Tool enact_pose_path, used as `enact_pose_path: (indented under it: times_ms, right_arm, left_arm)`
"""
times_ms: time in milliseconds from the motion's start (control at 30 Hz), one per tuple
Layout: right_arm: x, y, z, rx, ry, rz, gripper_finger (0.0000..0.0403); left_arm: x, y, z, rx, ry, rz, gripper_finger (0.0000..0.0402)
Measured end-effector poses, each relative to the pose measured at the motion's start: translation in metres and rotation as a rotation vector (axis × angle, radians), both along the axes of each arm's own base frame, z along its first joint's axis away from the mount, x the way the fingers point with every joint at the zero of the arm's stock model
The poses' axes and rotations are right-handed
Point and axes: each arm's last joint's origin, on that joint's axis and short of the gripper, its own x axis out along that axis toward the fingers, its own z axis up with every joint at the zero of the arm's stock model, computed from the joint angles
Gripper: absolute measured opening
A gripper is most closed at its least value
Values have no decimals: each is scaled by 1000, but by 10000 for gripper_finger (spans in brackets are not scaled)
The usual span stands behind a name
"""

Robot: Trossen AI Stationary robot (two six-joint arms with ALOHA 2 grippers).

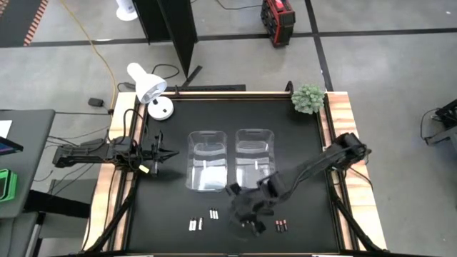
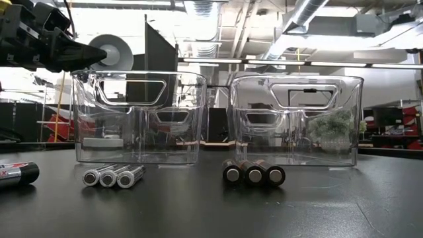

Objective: Sort batteries
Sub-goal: Put the black battery into the right transparent bin

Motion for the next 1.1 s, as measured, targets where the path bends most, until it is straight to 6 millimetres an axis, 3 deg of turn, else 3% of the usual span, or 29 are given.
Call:
enact_pose_path:
  times_ms: [233,533,1100]
  right_arm:
    - [0,17,-35,-168,49,76,213]
    - [-1,27,-81,-456,110,259,222]
    - [-5,29,-100,-673,132,360,207]
  left_arm:
    - [0,0,0,-8,-3,0,0]
    - [0,0,0,-8,-3,0,0]
    - [0,0,0,32,3,1,0]
